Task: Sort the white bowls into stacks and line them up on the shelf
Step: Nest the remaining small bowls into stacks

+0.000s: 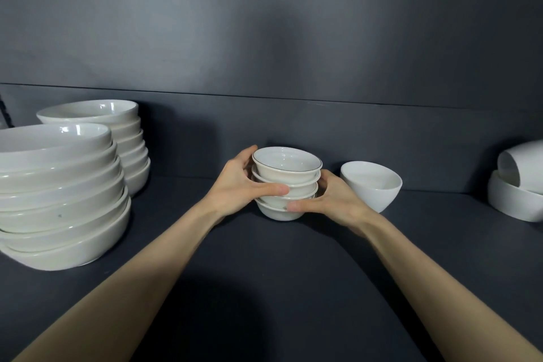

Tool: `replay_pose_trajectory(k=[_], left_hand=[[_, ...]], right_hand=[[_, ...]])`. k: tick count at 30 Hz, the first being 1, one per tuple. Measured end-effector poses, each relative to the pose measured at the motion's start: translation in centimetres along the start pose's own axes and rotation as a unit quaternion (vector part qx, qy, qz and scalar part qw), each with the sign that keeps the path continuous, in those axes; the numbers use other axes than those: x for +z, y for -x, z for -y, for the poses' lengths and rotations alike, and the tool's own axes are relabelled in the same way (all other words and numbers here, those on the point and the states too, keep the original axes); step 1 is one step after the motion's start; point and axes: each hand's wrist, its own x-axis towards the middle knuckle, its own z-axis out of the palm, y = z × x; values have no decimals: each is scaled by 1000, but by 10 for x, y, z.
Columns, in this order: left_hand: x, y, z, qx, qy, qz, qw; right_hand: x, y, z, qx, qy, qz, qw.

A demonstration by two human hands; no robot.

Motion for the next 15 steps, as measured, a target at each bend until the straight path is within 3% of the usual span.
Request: replay_pose_trajectory(k=[15], left_hand=[[-2, 2, -2, -19, 48, 13, 999]], right_hand=[[-4, -1, -1, 1, -22, 10, 1000]])
